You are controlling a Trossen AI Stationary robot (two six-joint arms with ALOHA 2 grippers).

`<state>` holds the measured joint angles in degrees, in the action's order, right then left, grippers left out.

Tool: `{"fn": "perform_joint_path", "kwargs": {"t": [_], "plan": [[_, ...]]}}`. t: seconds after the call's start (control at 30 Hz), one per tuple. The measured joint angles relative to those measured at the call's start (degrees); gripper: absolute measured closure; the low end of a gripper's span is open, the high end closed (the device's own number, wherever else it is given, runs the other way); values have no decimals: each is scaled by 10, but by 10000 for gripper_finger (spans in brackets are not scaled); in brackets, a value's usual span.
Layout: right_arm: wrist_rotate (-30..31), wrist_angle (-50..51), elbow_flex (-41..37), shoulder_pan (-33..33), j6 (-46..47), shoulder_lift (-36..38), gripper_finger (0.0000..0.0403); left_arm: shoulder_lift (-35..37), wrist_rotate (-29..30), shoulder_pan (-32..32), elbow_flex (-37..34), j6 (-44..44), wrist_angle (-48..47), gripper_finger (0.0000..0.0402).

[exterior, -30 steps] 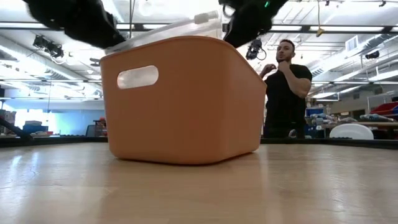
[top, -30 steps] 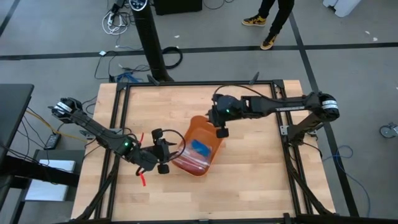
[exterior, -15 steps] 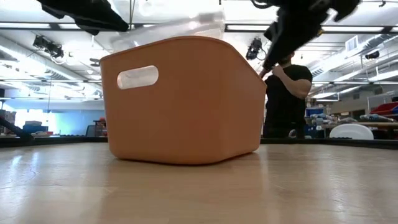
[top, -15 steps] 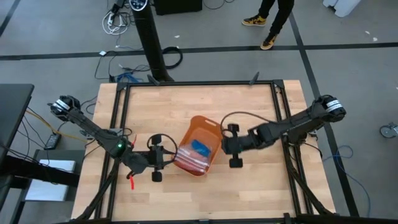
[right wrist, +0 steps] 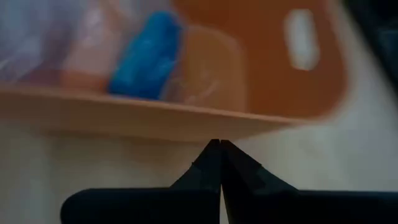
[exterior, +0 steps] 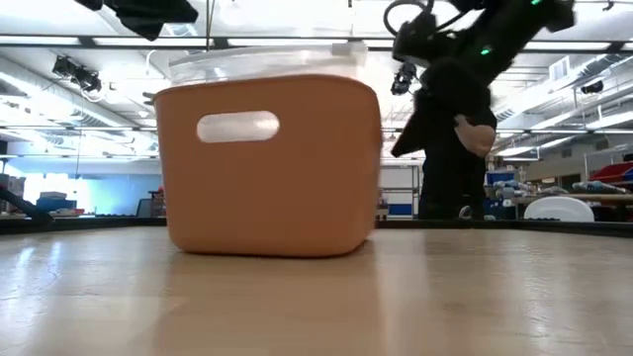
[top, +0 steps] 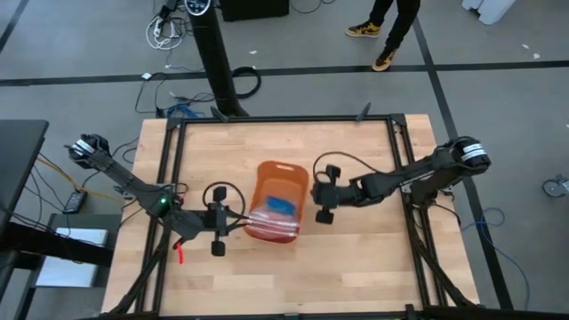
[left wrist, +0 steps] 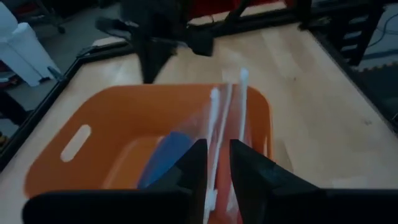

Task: Roll bandage
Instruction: Move the orange bin from the bottom right to the center of the table

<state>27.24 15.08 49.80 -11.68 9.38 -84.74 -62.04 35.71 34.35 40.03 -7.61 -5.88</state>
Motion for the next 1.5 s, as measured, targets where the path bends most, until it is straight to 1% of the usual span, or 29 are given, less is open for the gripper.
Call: {"fn": "perform_joint_path", "kwargs": {"t": [0.1, 0.17, 0.2, 0.27, 0.33, 0.4, 0.47, 0.53, 0.6, 0.7, 0.73, 0.83, 0.97, 1.03, 1.1, 1.27, 1.4, 1.5], "plan": [[10, -5, 0, 27, -20, 12, 402, 0, 1, 0, 0, -8, -17, 328], [9, 5, 0, 34, -23, 29, 402, 0, 0, 1, 0, -38, -42, 328], [5, 10, 0, 30, -21, 40, 402, 0, 0, 3, -1, -57, -57, 328], [-18, 12, 0, 12, -16, 57, 402, 0, -5, 10, -24, -98, -50, 328], [-46, 12, 0, -17, -10, 65, 402, -1, -37, 18, -57, -140, -43, 328], [-65, 9, 0, -50, -17, 59, 402, -2, -90, 30, -95, -171, 8, 328], [-67, 9, 0, -81, -15, 47, 402, -2, -133, 50, -132, -188, 83, 328], [-75, -2, 0, -103, -6, 31, 402, -1, -154, 72, -158, -212, 148, 328], [-81, -16, 0, -124, 1, 17, 403, -3, -151, 86, -175, -240, 169, 328], [-87, -59, 0, -139, 5, -10, 403, -14, -98, 87, -202, -270, 160, 328], [-91, -72, 0, -139, 5, -19, 403, -15, -85, 83, -208, -270, 160, 328], [-106, -96, 0, -138, 11, -38, 403, -25, -81, 62, -216, -263, 186, 328], [-118, -108, 0, -138, 14, -42, 403, -25, -99, 36, -216, -205, 246, 328], [-126, -111, 0, -138, 16, -42, 403, -25, -101, 23, -216, -177, 255, 328], [-147, -127, 0, -138, 16, -42, 403, -26, -101, 9, -216, -155, 257, 328], [-182, -173, 0, -137, 15, -42, 403, -31, -122, -35, -216, -121, 259, 328], [-185, -180, 0, -135, 13, -42, 403, -45, -137, -77, -216, -90, 276, 328], [-180, -179, 0, -126, 10, -42, 403, -60, -164, -108, -216, -64, 326, 328]]}}
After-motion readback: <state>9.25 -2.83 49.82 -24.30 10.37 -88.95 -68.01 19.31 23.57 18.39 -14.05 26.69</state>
